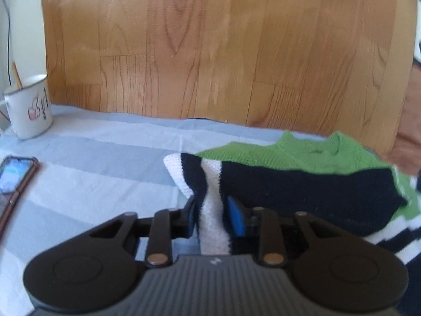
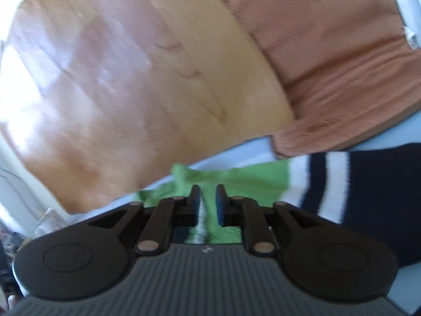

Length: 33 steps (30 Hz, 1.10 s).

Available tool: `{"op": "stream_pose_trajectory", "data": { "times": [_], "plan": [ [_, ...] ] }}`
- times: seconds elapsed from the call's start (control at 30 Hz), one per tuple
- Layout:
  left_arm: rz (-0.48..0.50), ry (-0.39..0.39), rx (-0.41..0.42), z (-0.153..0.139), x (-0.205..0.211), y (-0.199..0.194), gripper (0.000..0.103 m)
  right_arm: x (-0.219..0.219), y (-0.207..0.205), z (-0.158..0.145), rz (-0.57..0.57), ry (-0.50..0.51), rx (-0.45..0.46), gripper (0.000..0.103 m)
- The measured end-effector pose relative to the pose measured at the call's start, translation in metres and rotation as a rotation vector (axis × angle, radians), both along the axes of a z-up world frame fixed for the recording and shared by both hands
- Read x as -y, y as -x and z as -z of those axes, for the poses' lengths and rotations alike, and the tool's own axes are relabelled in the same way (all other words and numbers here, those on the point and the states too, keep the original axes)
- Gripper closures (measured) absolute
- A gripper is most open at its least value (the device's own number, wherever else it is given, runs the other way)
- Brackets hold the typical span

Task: Fold small clothes
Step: 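Fold the sleeve across the sweater body with the right gripper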

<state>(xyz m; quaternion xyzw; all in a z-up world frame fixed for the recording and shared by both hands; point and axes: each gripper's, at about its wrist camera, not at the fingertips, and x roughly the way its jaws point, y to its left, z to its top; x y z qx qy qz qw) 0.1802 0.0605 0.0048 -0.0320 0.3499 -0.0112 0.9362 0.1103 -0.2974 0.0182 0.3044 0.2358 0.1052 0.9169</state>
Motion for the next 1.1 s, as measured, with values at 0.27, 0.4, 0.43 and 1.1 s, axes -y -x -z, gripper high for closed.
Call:
{"op": "stream_pose_trajectory", "data": {
  "times": [0.27,0.4,0.43,1.1],
  "plan": [
    [-0.022,-0.064,0.007,-0.002,0.008,-0.002,0.065,-0.032,-0.005,0.0,-0.114,0.101,-0.001,0.044],
    [-0.03,-0.08,0.007,-0.003,0.008,-0.002,0.062,-0.058,-0.011,0.007,-0.166,0.247,-0.065,0.078],
    [-0.03,-0.085,0.009,-0.003,0.009,-0.001,0.062,-0.06,-0.007,0.005,-0.163,0.278,-0.044,0.097],
    [-0.059,-0.153,0.013,-0.002,0.017,-0.001,0.05,-0.062,-0.006,0.004,-0.153,0.345,-0.05,0.049]
  ]
}}
